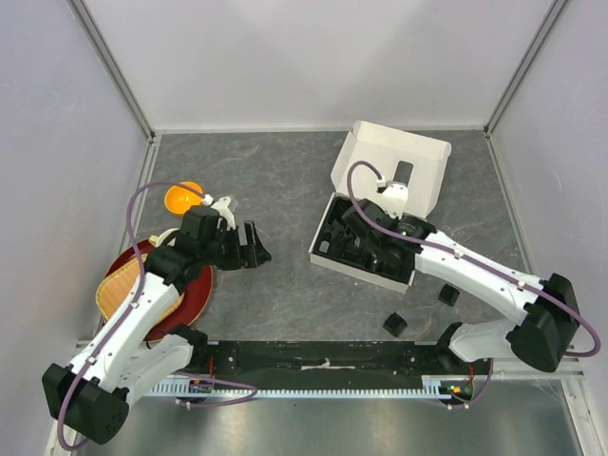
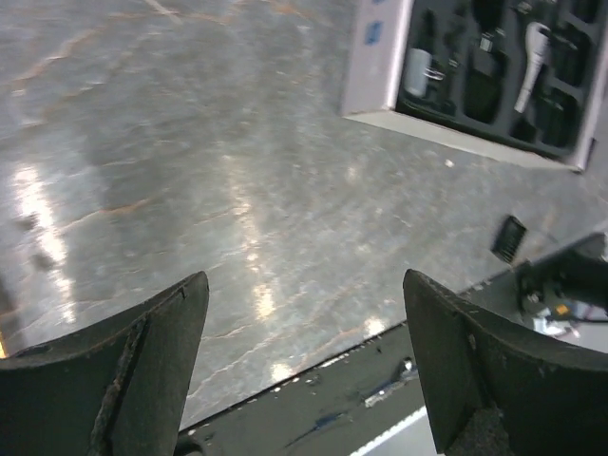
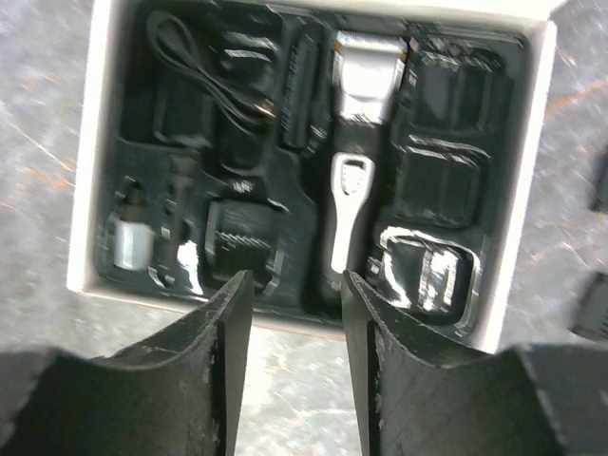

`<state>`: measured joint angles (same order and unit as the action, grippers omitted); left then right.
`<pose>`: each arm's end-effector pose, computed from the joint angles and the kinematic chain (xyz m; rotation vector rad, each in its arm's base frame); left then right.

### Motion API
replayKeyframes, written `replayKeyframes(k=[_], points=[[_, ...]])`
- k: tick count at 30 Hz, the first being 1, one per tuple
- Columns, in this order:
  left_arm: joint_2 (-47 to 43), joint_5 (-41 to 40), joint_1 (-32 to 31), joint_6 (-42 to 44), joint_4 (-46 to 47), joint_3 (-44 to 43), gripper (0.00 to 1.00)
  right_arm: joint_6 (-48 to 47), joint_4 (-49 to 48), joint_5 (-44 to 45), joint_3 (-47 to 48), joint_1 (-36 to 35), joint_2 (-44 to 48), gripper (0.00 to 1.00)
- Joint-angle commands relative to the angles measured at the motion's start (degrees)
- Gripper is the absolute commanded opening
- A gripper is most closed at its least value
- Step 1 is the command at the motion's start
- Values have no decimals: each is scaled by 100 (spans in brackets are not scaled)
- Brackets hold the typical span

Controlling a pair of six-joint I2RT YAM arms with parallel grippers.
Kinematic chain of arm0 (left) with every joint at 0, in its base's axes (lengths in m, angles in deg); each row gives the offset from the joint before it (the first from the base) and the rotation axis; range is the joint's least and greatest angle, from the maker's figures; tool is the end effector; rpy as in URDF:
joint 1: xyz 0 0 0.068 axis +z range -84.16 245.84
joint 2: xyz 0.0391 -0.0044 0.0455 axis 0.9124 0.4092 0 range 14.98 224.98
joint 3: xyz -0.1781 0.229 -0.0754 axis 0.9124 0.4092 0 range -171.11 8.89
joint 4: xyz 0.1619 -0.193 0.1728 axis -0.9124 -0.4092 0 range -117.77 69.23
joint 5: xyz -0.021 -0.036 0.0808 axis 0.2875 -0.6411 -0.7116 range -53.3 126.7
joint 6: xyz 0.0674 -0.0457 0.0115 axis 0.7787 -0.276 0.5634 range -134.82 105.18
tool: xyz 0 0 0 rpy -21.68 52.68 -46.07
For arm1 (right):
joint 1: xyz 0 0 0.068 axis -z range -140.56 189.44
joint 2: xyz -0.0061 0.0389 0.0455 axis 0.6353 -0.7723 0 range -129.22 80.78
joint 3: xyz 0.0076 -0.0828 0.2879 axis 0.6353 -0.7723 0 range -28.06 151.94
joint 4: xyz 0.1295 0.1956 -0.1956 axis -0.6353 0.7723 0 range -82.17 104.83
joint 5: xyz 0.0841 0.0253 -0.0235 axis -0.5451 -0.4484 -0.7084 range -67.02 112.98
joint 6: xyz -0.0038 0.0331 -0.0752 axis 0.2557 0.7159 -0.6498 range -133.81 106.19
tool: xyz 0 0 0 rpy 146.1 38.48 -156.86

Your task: Sort the hair-cutting tools

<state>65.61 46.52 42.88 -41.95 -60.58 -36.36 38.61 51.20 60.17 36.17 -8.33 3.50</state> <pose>0.2095 -0.1021 0.2688 -0.0024 2.4339 -0.6138 0.2509 0.2122 0.2815 0.3243 2.2738 0.0356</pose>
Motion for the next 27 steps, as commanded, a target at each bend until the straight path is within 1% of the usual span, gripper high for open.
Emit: replayKeyframes(k=[1, 2, 3, 4, 5, 7, 8, 10, 11, 14, 15, 16, 20, 23, 25, 26, 27], points=[[61, 1678, -208, 139, 886, 183, 89, 31, 698, -194, -506, 13, 729, 53], [87, 1742, -305, 95, 948, 210, 89, 118, 899, -195, -551, 13, 836, 54], [105, 1786, -532, 16, 1019, 245, 89, 249, 1005, -212, -647, 4, 959, 58], [131, 1890, -647, -20, 1115, 271, 89, 312, 1172, -230, -692, 13, 1151, 63], [227, 1944, -874, -107, 1273, 289, 89, 338, 1260, -282, -727, 4, 1240, 66], [333, 2058, -1122, -213, 1484, 350, 89, 514, 1479, -309, -850, 13, 1460, 70], [464, 2076, -1340, -318, 1694, 377, 89, 575, 1524, -413, -911, 13, 1513, 70], [596, 2006, -1526, -397, 1845, 421, 89, 846, 1621, -545, -1105, 13, 1628, 72], [736, 1980, -1640, -459, 1950, 421, 89, 988, 1648, -764, -1184, 13, 1663, 73], [869, 1822, -1694, -477, 1986, 403, 88, 1602, 1692, -1038, -1579, 13, 1742, 76], [904, 1760, -1694, -468, 1995, 403, 88, 1761, 1709, -1186, -1780, 13, 1777, 79], [913, 1673, -1694, -459, 1986, 403, 88, 2111, 1727, -1266, -1869, 13, 1777, 79], [922, 1488, -1694, -337, 1951, 377, 88, 2867, 1814, -1408, -2273, 4, 1760, 80], [975, 1268, -1694, -187, 1837, 325, 88, 3185, 1832, -1363, -2388, 13, 1769, 80], [1010, 1127, -1694, -126, 1758, 307, 88, 3300, 1797, -1398, -2441, 13, 1734, 83], [1036, 1101, -1694, -125, 1749, 289, 88, 3388, 1771, -1416, -2520, 13, 1716, 87], [1036, 1057, -1694, -125, 1758, 289, 88, 3432, 1675, -1451, -2555, 13, 1672, 94]])
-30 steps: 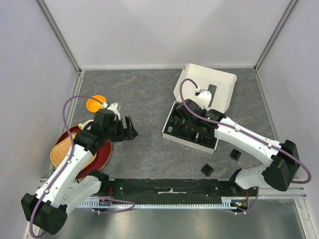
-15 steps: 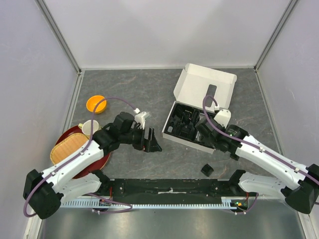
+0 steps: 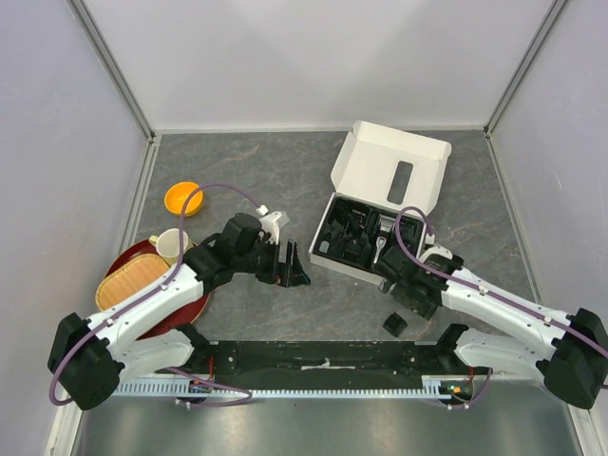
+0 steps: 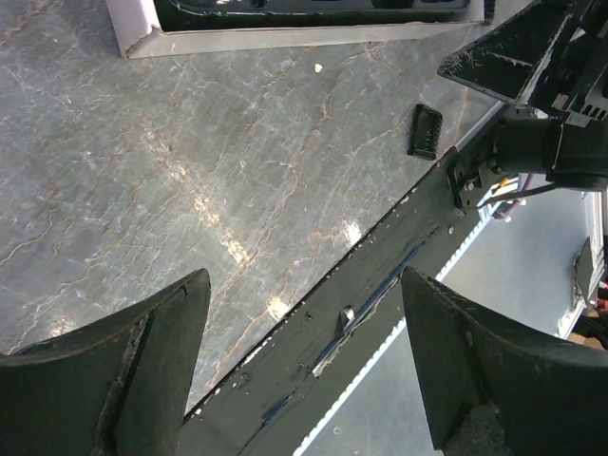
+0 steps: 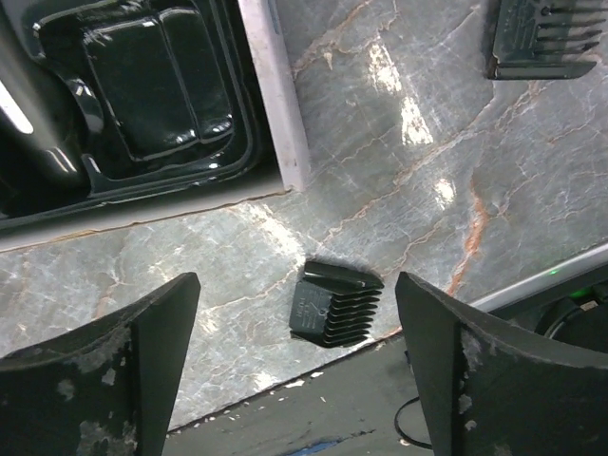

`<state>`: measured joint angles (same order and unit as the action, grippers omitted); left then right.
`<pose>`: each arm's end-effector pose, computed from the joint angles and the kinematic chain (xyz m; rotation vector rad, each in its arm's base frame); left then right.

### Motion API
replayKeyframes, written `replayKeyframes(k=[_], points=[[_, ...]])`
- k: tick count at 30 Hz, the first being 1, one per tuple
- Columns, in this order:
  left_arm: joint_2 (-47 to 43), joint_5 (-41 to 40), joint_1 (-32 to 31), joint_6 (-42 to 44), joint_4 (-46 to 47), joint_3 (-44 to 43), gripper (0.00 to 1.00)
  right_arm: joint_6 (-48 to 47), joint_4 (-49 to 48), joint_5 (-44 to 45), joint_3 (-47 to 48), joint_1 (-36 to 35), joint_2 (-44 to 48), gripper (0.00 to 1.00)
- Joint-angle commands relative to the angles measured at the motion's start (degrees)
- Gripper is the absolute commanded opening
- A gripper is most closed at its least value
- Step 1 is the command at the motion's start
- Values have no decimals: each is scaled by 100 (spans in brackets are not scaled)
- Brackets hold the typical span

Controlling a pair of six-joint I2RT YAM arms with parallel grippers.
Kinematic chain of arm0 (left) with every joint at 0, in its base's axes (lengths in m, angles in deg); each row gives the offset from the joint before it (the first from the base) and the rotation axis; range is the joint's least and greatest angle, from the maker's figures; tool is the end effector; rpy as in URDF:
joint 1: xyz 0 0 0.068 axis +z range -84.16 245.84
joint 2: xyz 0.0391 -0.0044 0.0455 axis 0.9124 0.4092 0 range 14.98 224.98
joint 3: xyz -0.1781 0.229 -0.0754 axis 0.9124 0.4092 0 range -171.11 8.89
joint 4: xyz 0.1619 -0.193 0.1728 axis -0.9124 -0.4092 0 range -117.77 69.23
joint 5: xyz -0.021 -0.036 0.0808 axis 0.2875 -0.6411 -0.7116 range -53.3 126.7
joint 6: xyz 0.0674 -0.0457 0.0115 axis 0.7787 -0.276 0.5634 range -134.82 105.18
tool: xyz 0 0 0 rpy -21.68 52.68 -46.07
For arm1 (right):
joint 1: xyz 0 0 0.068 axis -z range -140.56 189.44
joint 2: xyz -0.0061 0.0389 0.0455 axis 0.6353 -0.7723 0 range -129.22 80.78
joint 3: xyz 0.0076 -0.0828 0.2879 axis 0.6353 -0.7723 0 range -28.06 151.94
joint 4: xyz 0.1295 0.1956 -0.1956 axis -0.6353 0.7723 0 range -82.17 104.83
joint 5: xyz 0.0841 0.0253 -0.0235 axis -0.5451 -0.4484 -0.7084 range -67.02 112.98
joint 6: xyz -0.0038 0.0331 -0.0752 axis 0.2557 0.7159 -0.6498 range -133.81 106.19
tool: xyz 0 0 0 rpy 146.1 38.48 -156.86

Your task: Sort the hair-cutting tools

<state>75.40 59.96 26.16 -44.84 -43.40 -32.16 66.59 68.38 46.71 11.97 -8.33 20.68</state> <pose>0.1934 -0.1973 0.2335 0.4340 2.4447 -1.0467 0.1501 0.1227 0.1850 0.8026 2.5769 -0.0488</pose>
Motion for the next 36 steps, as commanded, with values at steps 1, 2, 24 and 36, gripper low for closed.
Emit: replayKeyframes(k=[1, 2, 24, 36], points=[[66, -296, -22, 163, 31, -131, 88, 713, -70, -148, -179, 4, -55, 95], [57, -305, -22, 154, 31, -131, 88, 775, -105, -166, -276, 4, -64, 97], [-356, -1113, -22, 102, -162, -87, 88, 1470, -923, -659, -936, 4, -424, 92], [-356, -1289, -22, 93, -250, -95, 88, 882, -422, -659, -725, -4, -415, 93]])
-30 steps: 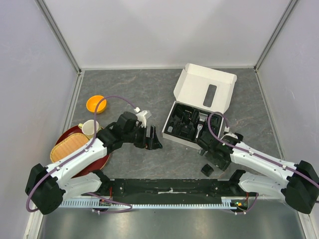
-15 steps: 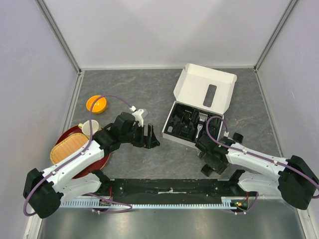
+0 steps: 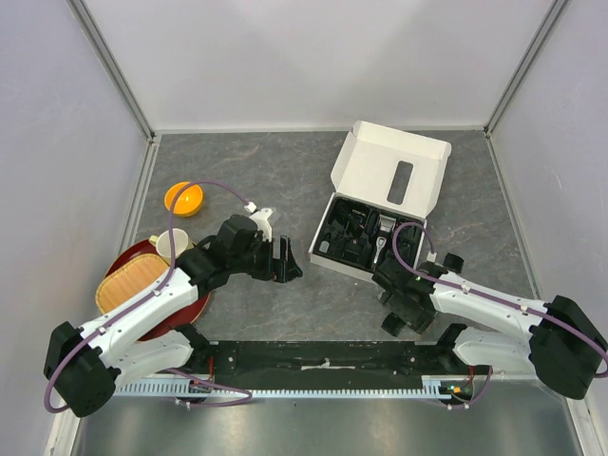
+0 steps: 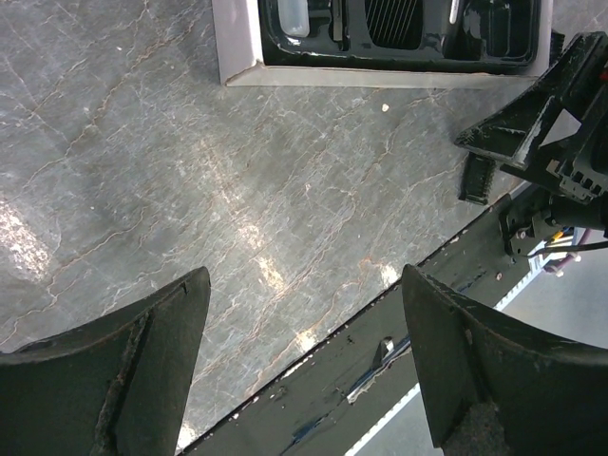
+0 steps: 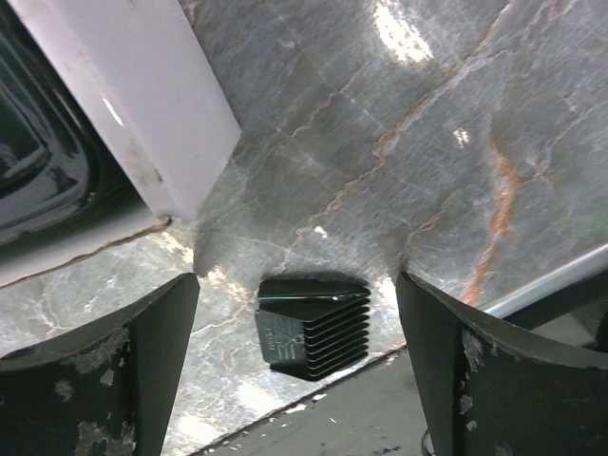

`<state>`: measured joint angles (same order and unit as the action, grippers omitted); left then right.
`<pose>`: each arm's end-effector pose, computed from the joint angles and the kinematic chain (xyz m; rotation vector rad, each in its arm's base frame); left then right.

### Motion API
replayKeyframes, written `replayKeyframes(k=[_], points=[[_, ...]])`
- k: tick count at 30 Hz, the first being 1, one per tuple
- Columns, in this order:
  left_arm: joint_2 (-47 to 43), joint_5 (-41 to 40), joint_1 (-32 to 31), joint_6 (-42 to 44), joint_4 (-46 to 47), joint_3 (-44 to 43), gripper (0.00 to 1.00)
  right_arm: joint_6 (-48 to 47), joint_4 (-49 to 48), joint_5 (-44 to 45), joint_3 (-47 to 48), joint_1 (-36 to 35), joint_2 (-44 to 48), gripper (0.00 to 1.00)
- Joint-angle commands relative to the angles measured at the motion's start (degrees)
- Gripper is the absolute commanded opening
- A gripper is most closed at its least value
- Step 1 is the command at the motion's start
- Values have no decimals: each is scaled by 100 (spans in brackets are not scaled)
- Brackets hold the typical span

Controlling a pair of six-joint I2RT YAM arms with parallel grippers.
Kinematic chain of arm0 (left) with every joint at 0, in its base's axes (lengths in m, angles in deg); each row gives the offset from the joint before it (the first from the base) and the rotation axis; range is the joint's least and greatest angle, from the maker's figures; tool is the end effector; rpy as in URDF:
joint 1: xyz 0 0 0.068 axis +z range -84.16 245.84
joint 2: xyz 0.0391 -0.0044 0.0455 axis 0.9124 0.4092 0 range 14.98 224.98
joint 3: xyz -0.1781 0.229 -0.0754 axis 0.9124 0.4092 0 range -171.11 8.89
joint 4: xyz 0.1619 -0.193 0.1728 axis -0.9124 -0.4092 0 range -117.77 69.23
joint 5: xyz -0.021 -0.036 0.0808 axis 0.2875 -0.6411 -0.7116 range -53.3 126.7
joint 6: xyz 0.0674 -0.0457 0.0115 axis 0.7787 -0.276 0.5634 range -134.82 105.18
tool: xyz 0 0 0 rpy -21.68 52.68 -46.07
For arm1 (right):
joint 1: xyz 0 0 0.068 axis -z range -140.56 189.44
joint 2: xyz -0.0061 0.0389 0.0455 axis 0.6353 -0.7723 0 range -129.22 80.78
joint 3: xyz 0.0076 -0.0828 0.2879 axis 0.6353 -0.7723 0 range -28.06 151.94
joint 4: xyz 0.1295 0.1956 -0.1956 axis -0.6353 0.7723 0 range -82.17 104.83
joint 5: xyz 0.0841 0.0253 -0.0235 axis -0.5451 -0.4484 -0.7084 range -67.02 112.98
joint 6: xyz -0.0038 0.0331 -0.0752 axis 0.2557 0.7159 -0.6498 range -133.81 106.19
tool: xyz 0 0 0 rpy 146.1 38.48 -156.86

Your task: Sort the hair-cutting tools

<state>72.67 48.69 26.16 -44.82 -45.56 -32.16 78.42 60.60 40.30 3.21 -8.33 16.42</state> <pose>0.1972 -0.1830 0.2387 0.3197 2.4107 -0.8355 0.1374 0.1198 0.1256 1.0859 2.6163 -0.0515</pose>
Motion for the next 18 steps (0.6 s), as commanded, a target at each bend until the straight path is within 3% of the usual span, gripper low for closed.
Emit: replayKeyframes(k=[1, 10, 18], points=[[-83, -179, -22, 82, -43, -95, 88, -432, 374, -27, 178, -4, 20, 95], [-56, -302, -22, 91, -87, -122, 88, -618, -223, -632, 38, -13, 29, 98], [-39, -364, -22, 82, -131, -131, 88, -249, -443, -678, -77, -233, -121, 92]])
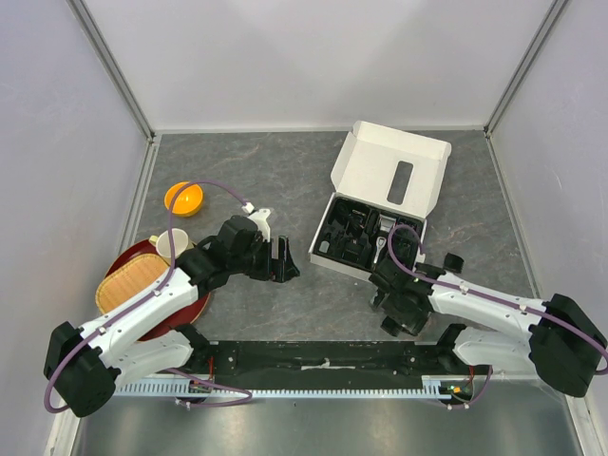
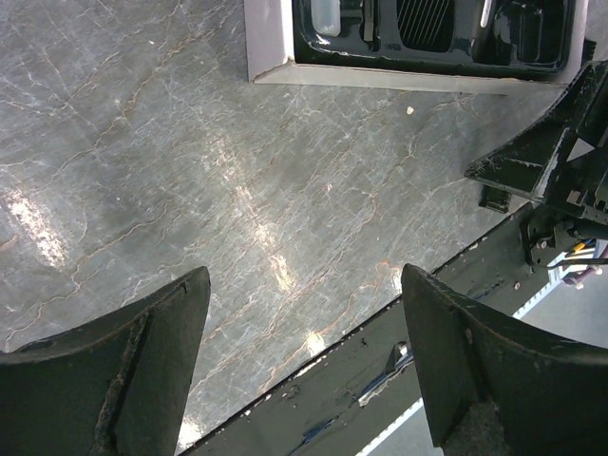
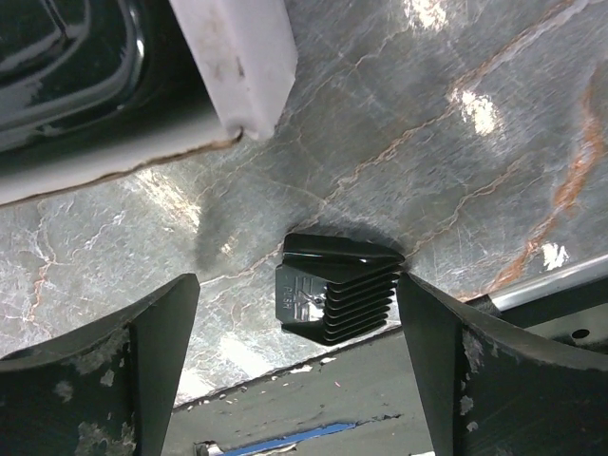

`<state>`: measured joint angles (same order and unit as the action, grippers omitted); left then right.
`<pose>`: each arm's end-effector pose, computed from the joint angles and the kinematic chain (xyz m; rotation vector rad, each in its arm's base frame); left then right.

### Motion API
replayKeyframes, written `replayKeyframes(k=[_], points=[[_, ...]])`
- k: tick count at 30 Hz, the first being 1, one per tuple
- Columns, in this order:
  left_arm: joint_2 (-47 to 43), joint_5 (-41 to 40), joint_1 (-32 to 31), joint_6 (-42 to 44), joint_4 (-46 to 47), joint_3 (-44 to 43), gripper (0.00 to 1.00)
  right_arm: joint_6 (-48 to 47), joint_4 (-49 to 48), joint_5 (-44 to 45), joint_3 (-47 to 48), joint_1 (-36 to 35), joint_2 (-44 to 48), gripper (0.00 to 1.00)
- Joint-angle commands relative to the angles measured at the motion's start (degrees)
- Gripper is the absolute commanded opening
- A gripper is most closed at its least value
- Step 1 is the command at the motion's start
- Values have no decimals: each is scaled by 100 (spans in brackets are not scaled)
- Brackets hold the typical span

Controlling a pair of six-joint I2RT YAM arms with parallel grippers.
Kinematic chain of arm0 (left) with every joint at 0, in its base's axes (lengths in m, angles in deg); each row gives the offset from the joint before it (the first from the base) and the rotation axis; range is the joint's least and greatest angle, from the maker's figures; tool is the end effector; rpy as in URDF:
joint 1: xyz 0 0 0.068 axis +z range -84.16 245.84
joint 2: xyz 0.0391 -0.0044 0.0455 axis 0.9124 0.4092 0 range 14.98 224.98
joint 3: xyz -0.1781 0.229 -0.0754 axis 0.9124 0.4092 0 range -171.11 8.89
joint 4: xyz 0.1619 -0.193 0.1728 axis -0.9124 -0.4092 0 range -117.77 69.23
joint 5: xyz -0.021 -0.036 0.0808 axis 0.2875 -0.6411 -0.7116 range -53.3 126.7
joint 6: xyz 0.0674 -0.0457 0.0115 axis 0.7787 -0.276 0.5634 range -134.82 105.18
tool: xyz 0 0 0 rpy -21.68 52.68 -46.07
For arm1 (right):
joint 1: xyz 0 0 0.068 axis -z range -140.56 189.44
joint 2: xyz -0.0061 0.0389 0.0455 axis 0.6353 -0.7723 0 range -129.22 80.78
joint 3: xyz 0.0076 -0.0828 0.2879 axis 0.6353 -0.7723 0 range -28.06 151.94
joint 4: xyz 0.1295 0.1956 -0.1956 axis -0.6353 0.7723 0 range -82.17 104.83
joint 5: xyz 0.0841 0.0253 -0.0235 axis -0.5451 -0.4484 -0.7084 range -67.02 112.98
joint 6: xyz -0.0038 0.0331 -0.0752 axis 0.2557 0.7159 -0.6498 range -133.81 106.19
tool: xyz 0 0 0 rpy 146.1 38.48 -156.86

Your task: Sort the hair-cutting tools

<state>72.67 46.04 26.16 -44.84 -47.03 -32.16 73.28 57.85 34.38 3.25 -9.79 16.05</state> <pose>0.1977 -0.1792 0.2355 0.2926 2.4287 -0.7728 0.1336 0.1334 0.1236 0.9610 2.7513 0.0467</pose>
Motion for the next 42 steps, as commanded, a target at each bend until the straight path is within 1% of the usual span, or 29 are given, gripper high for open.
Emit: replayKeyframes(k=[1, 9, 12, 13, 15, 16, 22, 25, 29, 32, 36, 42], points=[[-39, -117, -13, 84, -2, -131, 88, 282, -168, -76, -99, -104, -119, 89], [-65, -170, -22, 93, -46, -157, 88, 300, -168, 187, -108, -130, -409, 79], [-65, -205, -22, 93, -63, -174, 88, 230, -238, 283, -73, -139, -505, 72], [-65, -205, -22, 84, -81, -174, 88, 230, -238, 327, -55, -157, -514, 68], [-65, -214, -22, 93, -90, -183, 88, 221, -264, 433, -20, -174, -497, 62], [-65, -214, -22, 102, -90, -175, 88, 212, -265, 459, -2, -200, -453, 57], [-39, -222, -22, 84, -90, -174, 88, 63, -204, 679, 165, -227, -277, 47], [-47, -222, -22, 75, -90, -174, 88, 10, -72, 741, 279, -236, -189, 45], [-56, -214, -22, 75, -90, -174, 88, -95, 218, 1047, 586, -227, -5, 44], [-65, -223, -22, 75, -90, -174, 88, -262, 482, 1285, 981, -227, 127, 44], [-83, -222, -22, 84, -90, -174, 88, -525, 755, 1829, 1683, -227, 250, 44], [-100, -240, -22, 75, -107, -174, 88, -1255, 896, 2340, 2396, -34, -12, 44]])
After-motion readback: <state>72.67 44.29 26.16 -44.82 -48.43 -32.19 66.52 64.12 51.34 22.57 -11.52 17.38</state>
